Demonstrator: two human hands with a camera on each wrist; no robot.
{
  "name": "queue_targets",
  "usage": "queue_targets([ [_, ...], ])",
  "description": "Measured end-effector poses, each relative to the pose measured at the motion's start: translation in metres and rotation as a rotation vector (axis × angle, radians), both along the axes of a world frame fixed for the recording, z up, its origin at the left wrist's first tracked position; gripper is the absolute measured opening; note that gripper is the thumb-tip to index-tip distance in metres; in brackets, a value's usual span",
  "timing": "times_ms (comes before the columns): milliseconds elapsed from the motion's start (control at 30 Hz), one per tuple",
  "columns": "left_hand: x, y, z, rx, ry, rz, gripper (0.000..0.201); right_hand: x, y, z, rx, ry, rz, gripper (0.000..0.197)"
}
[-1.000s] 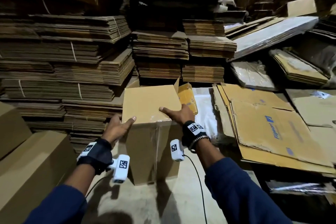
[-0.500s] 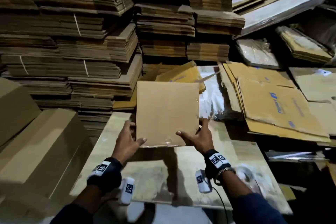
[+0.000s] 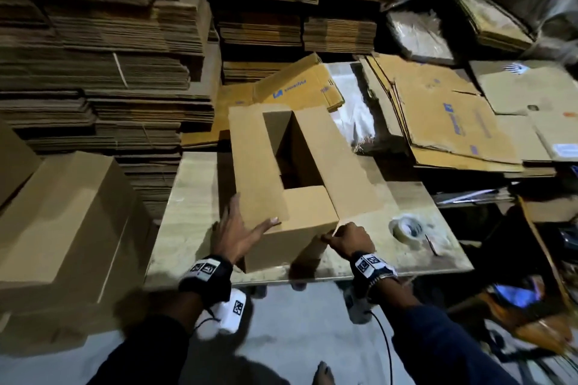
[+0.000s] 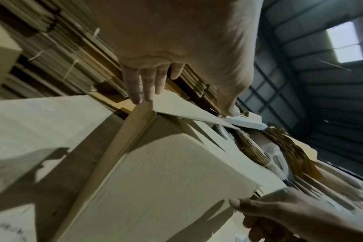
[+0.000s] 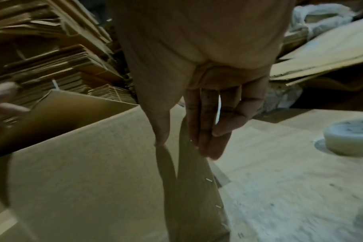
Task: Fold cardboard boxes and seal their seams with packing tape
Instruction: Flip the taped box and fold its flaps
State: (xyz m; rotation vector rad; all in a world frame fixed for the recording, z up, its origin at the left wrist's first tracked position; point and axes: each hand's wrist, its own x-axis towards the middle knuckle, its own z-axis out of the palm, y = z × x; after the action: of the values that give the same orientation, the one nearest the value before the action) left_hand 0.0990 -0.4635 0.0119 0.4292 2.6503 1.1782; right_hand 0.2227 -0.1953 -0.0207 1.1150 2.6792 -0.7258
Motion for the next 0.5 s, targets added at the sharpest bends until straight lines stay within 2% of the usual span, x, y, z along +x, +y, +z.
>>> queue_targets([
  [67,-0.003,0.008,0.005,-0.117,0.046,-0.055,0.128,0.000,-0.014,0.011,0.071,0.008,0.017,0.067],
  [167,-0.009,0.011,0.003,-0.268,0.078,-0.168,0.132,-0.009,-0.040,0.045,0.232,0.145,0.081,0.049],
  [300,-0.014,-0.003,0.005,-0.291,0.261,-0.191,0.113,-0.033,-0.051,0.072,0.257,0.370,0.090,0.034],
  [400,-0.011,-0.021,0.019,-0.174,0.438,-0.121,0.083,-0.047,-0.045,0.066,0.201,0.308,0.163,0.042],
  [433,-0.011,-0.028,0.025,-0.132,0.464,-0.071,0.080,-0.049,-0.042,0.060,0.195,0.260,0.196,0.042],
  [500,-0.016,-0.044,0.031,-0.089,0.462,0.026,0.088,-0.048,-0.035,0.045,0.219,0.179,0.243,0.044],
])
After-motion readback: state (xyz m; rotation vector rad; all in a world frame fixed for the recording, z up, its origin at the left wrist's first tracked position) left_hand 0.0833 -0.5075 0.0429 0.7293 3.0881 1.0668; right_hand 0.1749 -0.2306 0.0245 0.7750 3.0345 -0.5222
